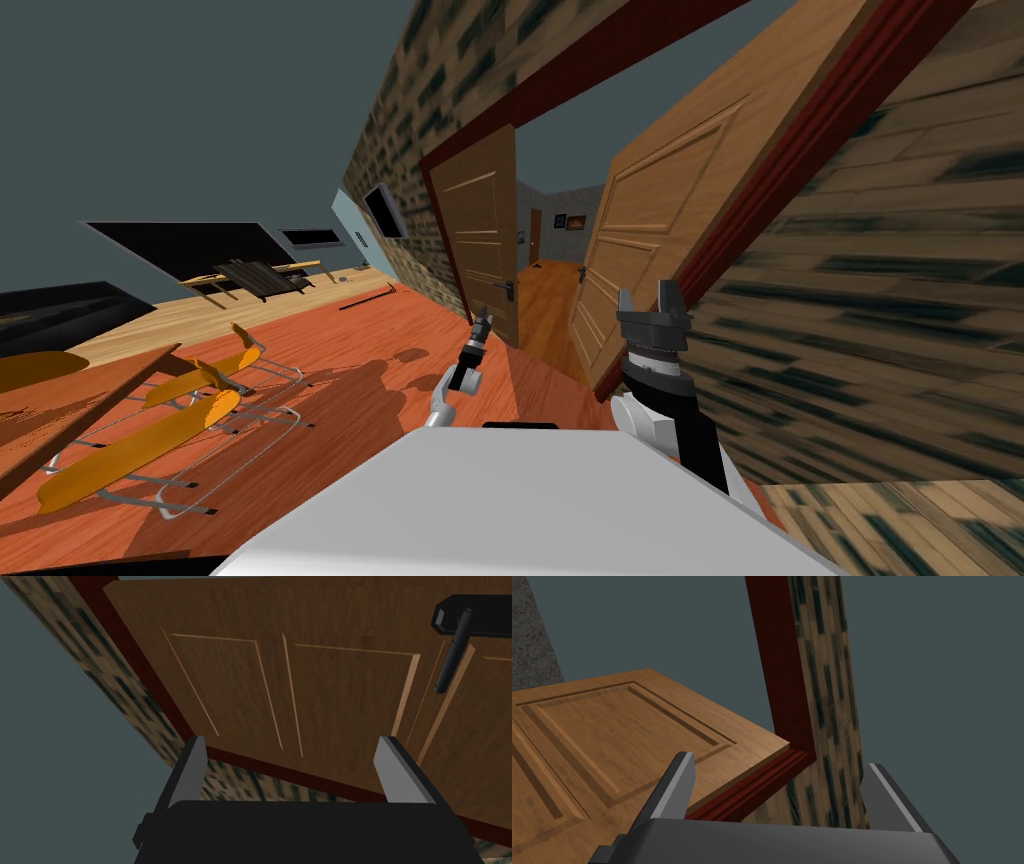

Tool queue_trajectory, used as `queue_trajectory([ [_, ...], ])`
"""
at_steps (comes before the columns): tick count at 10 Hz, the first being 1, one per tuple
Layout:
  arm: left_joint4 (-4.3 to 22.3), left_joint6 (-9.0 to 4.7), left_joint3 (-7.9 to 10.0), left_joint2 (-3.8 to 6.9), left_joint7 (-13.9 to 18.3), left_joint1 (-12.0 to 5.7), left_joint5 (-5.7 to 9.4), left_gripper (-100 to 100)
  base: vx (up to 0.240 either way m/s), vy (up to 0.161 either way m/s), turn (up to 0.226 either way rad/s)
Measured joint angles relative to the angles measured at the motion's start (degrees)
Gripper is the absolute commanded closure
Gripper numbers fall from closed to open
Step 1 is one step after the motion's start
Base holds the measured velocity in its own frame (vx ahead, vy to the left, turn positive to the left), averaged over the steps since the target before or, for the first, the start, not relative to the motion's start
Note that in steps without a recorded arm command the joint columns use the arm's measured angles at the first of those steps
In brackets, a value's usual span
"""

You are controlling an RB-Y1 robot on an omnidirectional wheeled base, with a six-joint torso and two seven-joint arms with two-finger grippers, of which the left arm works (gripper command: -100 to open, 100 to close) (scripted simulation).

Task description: Push the door open

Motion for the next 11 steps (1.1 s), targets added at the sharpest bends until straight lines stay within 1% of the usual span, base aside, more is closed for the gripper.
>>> queue_trajectory([
  [2,3.01,-0.17,-0.33,-0.23,0.28,-1.7,-0.13,-100,0.072,0.068,-0.028],
  [3,4.09,-0.05,-0.58,-0.1,0.61,-2.33,-0.17,-100,0.107,0.078,-0.022],
  [5,6.48,0.62,-1.08,-0.14,1.21,-4.02,-0.31,-100,0.105,0.074,-0.027],
  [7,9.31,1.01,-1.48,-0.13,1.83,-5.92,-0.4,-100,0.091,0.079,-0.024],
  [9,11.61,1.48,-1.98,-0.15,2.44,-7.38,-0.53,-100,0.09,0.076,-0.023],
  [11,14.75,1.51,-2.39,-0.2,3.04,-9.2,-0.62,-100,0.099,0.073,-0.027],
])
